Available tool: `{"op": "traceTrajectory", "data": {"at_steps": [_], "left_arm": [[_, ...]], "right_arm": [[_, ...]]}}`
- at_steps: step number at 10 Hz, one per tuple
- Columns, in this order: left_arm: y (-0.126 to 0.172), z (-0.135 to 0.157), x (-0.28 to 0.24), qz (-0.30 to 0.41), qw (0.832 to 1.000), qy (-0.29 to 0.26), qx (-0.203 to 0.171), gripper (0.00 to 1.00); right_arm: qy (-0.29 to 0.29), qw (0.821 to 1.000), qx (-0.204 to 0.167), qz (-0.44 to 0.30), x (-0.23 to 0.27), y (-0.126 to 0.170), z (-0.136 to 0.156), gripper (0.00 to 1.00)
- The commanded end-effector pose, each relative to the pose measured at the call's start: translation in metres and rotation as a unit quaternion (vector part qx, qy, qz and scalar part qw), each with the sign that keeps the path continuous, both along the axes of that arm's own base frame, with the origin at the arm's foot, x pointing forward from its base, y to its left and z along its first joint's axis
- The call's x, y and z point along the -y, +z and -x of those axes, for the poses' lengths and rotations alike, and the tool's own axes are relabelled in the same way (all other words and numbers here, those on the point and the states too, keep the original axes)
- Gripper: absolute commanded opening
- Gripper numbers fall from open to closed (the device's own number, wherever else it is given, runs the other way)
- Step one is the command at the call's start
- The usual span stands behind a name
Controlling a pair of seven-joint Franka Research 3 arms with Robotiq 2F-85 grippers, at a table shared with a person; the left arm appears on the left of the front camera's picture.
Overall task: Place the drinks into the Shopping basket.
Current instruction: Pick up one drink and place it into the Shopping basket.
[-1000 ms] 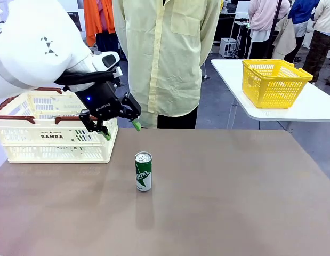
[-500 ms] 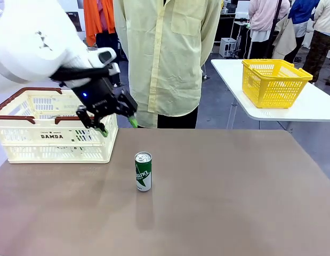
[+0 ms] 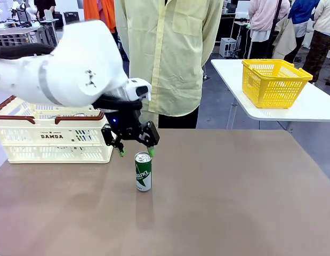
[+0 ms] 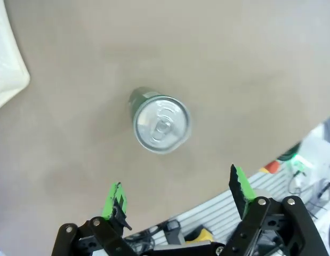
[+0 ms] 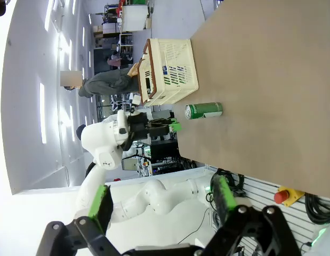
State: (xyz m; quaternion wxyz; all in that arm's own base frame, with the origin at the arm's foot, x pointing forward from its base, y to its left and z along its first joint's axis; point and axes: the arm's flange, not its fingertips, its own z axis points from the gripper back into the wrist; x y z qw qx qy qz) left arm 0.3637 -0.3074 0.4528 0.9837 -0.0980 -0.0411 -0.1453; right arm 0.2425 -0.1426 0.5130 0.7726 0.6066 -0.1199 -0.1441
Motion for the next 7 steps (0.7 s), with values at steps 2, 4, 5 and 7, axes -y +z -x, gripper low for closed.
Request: {"op": "traceTrajectory", "data": {"at_steps": [2,4,5,7], "left_arm": [[-0.022,-0.019,0.030,-0.078,0.997,-0.005,-0.015,1.00],[-0.031,-0.027,0.041,-0.080,0.997,0.002,-0.004,1.00],[-0.034,-0.030,0.044,-0.085,0.996,0.010,-0.003,1.00],[-0.041,-0.035,0.047,-0.093,0.995,0.033,-0.012,1.00]], "right_arm": [[-0.001,1.000,0.012,-0.007,0.000,0.004,-0.002,1.00],[-0.001,1.000,0.012,-0.007,0.000,0.004,-0.002,1.00],[-0.001,1.000,0.012,-0.007,0.000,0.004,-0.002,1.00],[-0.001,1.000,0.012,-0.007,0.000,0.004,-0.002,1.00]]}}
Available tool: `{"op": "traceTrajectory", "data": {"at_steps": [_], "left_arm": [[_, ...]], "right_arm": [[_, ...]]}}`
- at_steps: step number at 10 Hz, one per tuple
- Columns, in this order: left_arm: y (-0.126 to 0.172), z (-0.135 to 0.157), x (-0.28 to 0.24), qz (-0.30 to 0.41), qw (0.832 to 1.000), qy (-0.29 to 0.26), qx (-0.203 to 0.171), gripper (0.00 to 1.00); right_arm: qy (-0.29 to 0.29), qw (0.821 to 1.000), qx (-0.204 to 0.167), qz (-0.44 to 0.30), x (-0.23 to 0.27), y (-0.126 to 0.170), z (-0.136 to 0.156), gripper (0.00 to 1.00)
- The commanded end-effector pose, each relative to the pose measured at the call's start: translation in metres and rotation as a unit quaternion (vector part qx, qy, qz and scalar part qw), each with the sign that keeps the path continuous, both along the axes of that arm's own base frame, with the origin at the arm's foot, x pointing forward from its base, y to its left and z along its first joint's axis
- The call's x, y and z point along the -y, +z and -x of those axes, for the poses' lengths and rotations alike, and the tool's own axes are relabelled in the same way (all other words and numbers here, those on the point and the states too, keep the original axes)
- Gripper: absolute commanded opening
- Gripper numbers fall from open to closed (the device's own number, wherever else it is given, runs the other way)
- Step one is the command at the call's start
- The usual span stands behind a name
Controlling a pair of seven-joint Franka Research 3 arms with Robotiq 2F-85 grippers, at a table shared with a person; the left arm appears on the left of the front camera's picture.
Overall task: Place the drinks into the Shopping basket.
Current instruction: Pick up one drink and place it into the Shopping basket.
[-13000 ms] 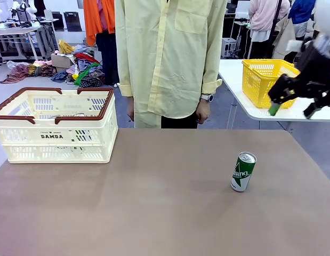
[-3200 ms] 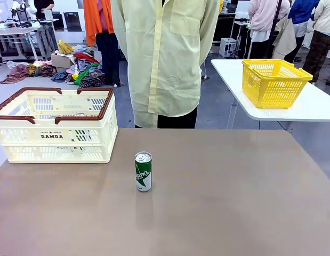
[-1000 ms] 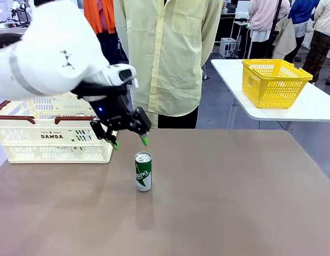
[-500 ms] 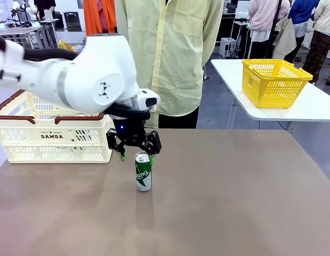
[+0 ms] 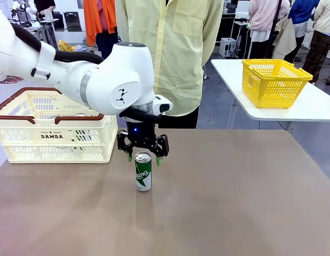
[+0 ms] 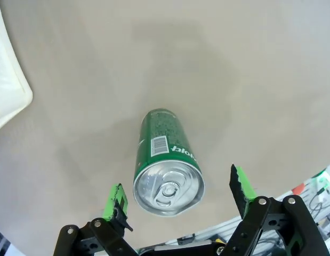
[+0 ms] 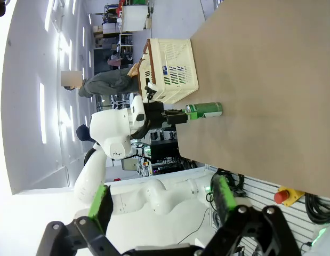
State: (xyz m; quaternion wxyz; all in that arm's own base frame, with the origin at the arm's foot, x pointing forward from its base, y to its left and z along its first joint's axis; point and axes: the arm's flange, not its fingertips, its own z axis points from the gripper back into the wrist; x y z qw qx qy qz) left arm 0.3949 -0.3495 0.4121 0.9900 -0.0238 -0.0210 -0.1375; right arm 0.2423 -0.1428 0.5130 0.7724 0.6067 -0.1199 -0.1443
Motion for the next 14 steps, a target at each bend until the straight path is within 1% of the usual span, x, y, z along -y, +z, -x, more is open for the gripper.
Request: {"op": "traceTrajectory", "data": {"at_steps": [1,3,5,7,8,9,10,14], "left_arm": [[-0.005,-0.006,0.006,-0.020,0.999,0.043,-0.014,1.00],[-0.010,-0.006,0.008,-0.022,0.998,0.055,-0.011,1.00],[-0.010,-0.005,0.006,-0.016,0.998,0.051,-0.015,1.00],[-0.017,-0.006,0.003,-0.017,0.998,0.055,-0.025,1.00],[-0.018,-0.005,0.001,-0.017,0.998,0.055,-0.027,0.85],[-0.017,-0.004,0.000,-0.021,0.998,0.056,-0.026,0.28],[-0.018,-0.004,-0.001,-0.020,0.998,0.057,-0.026,0.00],[-0.028,-0.008,-0.002,-0.027,0.997,0.058,-0.039,0.00]], "right_arm": [[-0.001,1.000,0.012,-0.007,0.000,0.004,-0.002,1.00],[-0.001,1.000,0.012,-0.007,0.000,0.004,-0.002,1.00],[-0.001,1.000,0.012,-0.007,0.000,0.004,-0.002,1.00],[-0.001,1.000,0.012,-0.007,0.000,0.004,-0.002,1.00],[-0.001,1.000,0.012,-0.007,0.000,0.004,-0.002,1.00],[-0.001,1.000,0.012,-0.007,0.000,0.004,-0.002,1.00],[-0.001,1.000,0.012,-0.007,0.000,0.004,-0.002,1.00],[-0.001,1.000,0.012,-0.007,0.000,0.004,-0.002,1.00]]}}
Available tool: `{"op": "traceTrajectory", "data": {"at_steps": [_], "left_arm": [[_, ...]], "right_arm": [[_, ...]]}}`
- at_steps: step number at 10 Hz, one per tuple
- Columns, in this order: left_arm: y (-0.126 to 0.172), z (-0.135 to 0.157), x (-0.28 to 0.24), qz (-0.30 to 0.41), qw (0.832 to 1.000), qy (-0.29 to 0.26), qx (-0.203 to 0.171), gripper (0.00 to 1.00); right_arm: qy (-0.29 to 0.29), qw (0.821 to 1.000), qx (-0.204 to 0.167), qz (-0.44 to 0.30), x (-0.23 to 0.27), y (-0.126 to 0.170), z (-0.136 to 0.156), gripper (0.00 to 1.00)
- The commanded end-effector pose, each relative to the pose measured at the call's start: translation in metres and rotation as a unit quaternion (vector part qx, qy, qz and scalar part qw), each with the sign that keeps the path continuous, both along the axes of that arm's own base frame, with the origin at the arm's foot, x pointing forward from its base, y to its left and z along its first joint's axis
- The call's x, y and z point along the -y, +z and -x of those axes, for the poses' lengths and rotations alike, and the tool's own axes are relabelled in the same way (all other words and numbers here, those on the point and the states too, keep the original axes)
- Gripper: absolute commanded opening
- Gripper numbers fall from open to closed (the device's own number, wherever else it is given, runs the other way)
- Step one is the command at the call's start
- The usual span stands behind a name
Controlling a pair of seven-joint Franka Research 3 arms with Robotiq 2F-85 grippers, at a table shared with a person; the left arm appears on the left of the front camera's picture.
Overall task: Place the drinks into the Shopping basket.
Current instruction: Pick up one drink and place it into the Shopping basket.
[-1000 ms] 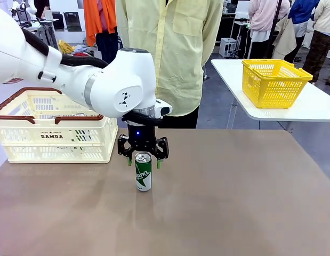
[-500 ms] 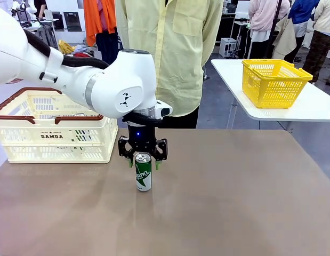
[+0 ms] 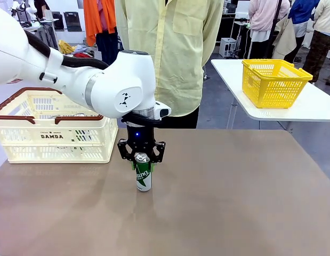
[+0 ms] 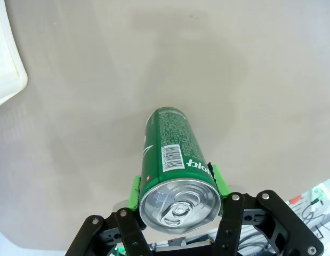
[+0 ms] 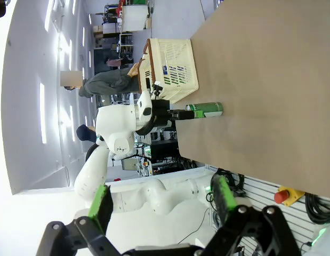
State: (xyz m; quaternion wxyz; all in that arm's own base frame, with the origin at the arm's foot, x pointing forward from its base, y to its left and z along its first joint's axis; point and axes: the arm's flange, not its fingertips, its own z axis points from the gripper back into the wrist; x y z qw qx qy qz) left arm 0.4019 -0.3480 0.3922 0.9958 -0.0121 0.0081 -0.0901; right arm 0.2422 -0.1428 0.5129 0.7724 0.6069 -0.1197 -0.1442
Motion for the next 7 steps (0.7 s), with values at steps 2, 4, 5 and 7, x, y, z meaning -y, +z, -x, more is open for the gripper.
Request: {"op": "traceTrajectory", "data": {"at_steps": [2,4,5,7], "left_arm": [[-0.006,0.000,-0.001,-0.012,1.000,0.010,-0.009,0.00],[0.047,0.006,-0.011,0.008,1.000,-0.017,0.009,0.00],[0.092,0.009,-0.022,0.005,0.999,-0.021,0.025,0.00],[0.188,0.010,-0.050,0.030,0.998,-0.024,0.058,0.00]], "right_arm": [[-0.001,1.000,0.012,-0.007,0.000,0.004,-0.002,1.00],[-0.001,1.000,0.012,-0.007,0.000,0.004,-0.002,1.00],[-0.001,1.000,0.012,-0.007,0.000,0.004,-0.002,1.00],[-0.001,1.000,0.012,-0.007,0.000,0.004,-0.002,1.00]]}}
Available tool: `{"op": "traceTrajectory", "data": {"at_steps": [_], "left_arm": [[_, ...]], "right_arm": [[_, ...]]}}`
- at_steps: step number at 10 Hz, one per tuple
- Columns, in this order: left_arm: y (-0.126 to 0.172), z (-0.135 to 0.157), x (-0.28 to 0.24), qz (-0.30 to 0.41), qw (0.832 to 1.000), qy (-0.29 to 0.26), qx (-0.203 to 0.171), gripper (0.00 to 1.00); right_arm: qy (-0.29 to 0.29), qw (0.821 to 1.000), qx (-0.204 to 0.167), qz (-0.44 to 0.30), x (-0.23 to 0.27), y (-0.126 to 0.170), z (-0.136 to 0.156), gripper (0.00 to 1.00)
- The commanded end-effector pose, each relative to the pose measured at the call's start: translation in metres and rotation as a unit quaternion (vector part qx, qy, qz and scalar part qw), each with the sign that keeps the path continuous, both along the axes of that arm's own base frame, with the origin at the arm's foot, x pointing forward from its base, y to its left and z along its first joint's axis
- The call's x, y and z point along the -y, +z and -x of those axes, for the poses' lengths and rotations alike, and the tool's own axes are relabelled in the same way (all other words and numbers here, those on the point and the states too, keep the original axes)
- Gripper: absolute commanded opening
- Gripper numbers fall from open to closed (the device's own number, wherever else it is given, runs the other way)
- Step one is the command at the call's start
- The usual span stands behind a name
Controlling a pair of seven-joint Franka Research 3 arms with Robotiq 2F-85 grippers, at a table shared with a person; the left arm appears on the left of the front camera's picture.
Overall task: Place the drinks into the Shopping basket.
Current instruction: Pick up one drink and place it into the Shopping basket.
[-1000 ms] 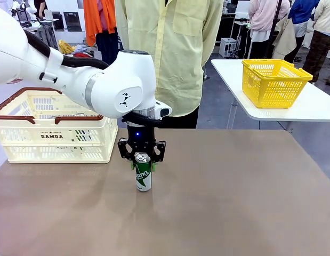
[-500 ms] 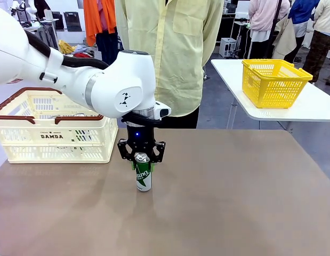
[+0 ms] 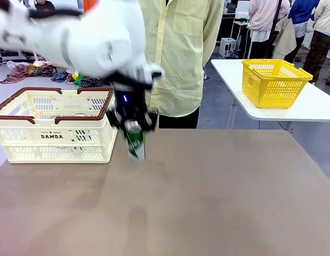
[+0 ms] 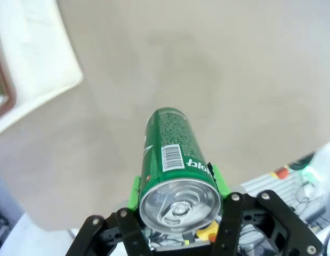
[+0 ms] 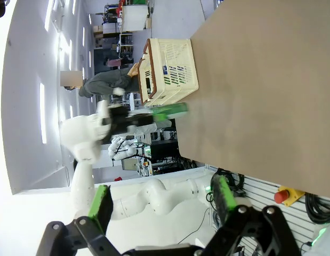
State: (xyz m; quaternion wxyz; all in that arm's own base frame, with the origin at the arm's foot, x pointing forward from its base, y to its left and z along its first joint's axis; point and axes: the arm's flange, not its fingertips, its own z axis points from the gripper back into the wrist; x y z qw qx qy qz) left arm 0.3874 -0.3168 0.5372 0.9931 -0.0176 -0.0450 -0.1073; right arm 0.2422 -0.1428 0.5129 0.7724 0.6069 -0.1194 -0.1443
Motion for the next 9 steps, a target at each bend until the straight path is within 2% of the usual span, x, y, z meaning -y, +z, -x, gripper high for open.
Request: {"op": "traceTrajectory", "data": {"at_steps": [1,2,3,4,5,6,9], "left_arm": [[0.078,-0.005,-0.033,0.035,0.999,-0.003,0.017,0.00],[0.103,-0.004,-0.049,0.045,0.999,0.005,0.021,0.00],[0.120,0.000,-0.065,0.089,0.996,-0.018,0.007,0.00],[0.124,0.009,-0.081,0.095,0.995,0.004,0.021,0.00],[0.118,0.021,-0.087,0.076,0.997,0.027,0.013,0.00],[0.137,0.004,-0.072,0.074,0.997,0.003,0.029,0.00],[0.137,0.004,-0.072,0.074,0.997,0.003,0.029,0.00]], "right_arm": [[-0.001,1.000,0.012,-0.007,0.000,0.005,-0.002,1.00],[-0.001,1.000,0.012,-0.007,0.000,0.005,-0.002,1.00],[-0.001,1.000,0.012,-0.007,0.000,0.005,-0.002,1.00],[-0.001,1.000,0.012,-0.007,0.000,0.005,-0.002,1.00],[-0.001,1.000,0.012,-0.007,0.000,0.005,-0.002,1.00],[-0.001,1.000,0.012,-0.007,0.000,0.005,-0.002,1.00],[-0.001,1.000,0.012,-0.007,0.000,0.005,-0.002,1.00]]}}
